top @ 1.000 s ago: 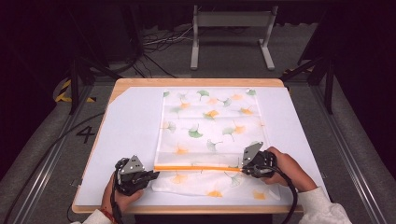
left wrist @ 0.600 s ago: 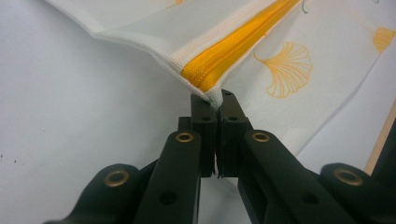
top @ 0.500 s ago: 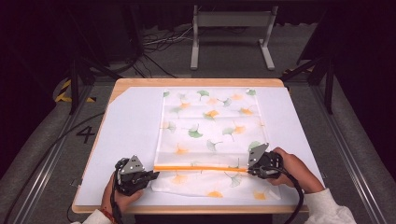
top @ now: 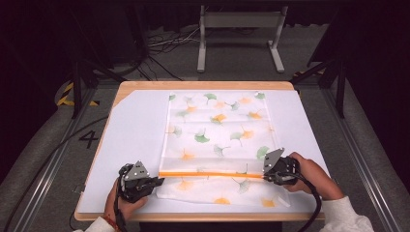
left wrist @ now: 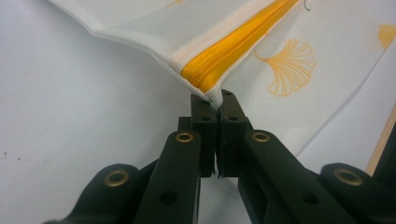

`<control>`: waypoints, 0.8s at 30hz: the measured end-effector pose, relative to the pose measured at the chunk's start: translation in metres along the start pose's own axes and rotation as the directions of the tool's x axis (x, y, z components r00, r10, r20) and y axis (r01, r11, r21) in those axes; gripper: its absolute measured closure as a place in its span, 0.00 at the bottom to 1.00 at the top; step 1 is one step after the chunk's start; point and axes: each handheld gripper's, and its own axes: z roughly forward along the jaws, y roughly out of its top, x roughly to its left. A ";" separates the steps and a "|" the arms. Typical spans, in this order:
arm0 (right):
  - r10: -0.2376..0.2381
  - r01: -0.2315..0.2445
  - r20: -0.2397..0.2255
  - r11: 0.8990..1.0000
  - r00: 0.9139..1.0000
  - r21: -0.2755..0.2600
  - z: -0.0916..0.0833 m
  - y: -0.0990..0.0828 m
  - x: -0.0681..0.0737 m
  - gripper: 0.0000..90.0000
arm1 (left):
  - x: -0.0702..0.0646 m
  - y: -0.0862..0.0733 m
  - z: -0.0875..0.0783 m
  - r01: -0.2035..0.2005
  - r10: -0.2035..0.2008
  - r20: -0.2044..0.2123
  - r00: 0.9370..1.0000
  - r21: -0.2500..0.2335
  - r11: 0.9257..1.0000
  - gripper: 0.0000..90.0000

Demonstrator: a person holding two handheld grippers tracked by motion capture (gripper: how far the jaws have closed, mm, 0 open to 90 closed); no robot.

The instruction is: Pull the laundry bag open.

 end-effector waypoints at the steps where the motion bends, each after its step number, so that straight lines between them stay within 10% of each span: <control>1: 0.003 -0.003 -0.002 1.000 1.000 0.001 0.000 -0.002 0.000 0.94 | 0.000 0.000 0.000 0.000 0.000 -0.001 1.000 0.001 1.000 0.97; 24: 0.032 -0.032 0.012 0.999 0.999 0.010 -0.013 -0.022 -0.003 0.94 | 0.000 -0.002 0.000 0.001 -0.001 -0.001 1.000 0.015 1.000 0.97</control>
